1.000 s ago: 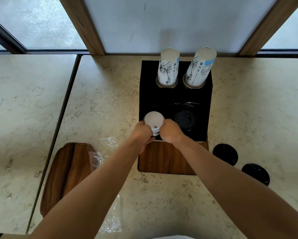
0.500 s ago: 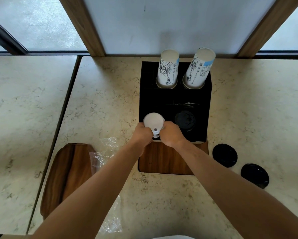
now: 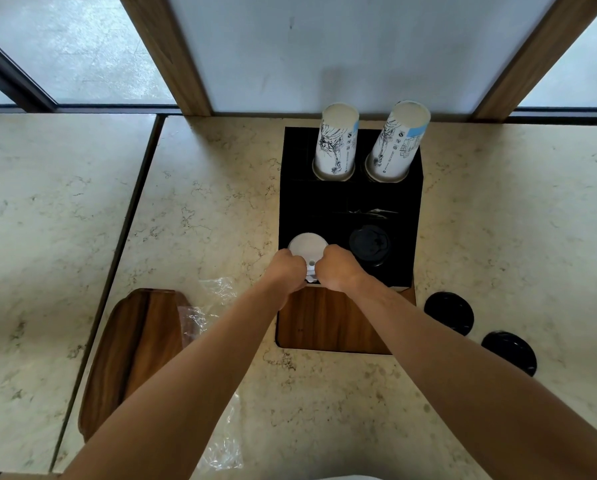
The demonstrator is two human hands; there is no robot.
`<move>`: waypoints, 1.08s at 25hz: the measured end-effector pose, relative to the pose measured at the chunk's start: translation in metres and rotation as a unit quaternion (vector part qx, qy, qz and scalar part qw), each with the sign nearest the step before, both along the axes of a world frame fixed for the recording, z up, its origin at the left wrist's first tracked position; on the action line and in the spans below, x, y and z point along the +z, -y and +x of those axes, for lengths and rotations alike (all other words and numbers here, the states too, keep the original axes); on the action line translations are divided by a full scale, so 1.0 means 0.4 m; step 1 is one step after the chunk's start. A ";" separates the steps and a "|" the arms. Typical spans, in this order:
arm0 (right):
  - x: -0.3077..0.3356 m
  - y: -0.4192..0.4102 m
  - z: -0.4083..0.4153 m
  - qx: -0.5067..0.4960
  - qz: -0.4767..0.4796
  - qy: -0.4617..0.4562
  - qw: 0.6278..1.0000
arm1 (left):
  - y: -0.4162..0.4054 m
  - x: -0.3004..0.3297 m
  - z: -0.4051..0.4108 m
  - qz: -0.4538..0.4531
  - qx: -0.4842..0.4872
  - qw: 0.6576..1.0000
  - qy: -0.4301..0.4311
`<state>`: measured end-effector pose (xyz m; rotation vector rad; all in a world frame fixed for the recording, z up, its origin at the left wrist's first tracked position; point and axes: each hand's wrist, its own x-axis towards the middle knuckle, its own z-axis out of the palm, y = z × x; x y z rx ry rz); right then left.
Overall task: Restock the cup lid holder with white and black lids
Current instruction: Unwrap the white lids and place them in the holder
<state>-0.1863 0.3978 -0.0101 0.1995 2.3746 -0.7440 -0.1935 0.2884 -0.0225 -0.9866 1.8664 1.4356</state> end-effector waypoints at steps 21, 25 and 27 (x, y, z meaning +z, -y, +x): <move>-0.032 -0.007 -0.003 -0.065 -0.079 -0.013 0.995 | 0.009 0.022 0.007 0.002 0.006 0.999 -0.051; -0.037 -0.010 -0.003 -0.054 -0.085 -0.016 0.995 | 0.017 0.033 0.021 -0.001 -0.026 0.997 -0.067; -0.040 -0.014 0.000 -0.043 -0.083 -0.016 0.995 | 0.027 0.018 0.026 -0.044 -0.084 0.992 -0.084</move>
